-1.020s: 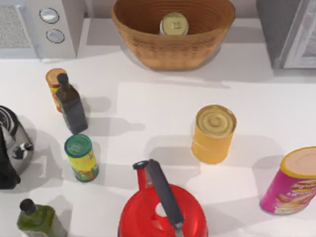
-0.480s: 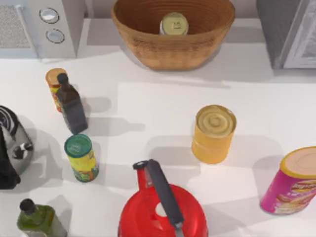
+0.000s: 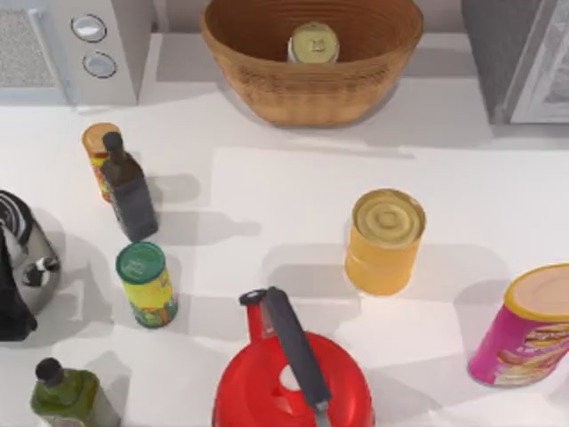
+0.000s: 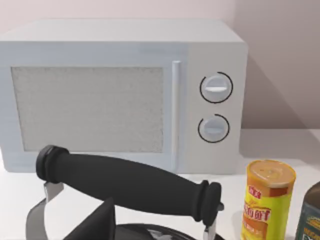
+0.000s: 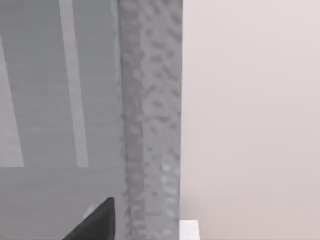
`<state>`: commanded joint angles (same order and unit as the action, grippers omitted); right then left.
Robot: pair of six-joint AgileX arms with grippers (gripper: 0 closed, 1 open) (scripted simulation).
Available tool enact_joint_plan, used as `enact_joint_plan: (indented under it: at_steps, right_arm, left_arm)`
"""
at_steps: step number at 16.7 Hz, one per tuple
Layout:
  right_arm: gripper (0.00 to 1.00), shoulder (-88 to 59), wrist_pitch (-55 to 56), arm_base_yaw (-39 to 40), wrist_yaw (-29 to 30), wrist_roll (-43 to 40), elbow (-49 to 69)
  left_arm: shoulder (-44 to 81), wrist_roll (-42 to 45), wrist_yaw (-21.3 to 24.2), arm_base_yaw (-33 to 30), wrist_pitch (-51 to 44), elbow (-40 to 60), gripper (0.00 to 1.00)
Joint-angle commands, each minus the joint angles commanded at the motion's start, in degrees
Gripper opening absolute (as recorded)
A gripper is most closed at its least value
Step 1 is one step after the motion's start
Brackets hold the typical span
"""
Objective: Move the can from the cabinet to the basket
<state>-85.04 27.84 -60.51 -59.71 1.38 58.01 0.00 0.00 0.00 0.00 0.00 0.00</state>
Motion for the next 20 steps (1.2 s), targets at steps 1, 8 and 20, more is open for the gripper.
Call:
enact_joint_plan:
  at_steps: [1, 8, 20]
  right_arm:
    - [1.00, 0.7, -5.6, -0.1, -0.1, 0.0, 4.6]
    - [1.00, 6.0, -40.0, 0.3, 0.2, 0.2, 32.7]
    - [1.00, 8.2, -49.6, 1.3, 1.1, 0.3, 41.9]
  left_arm:
    - [0.0, 0.0, 0.0, 0.0, 0.0, 0.0, 1.00]
    - [0.0, 0.0, 0.0, 0.0, 0.0, 0.0, 1.00]
    - [0.0, 0.0, 0.0, 0.0, 0.0, 0.0, 1.00]
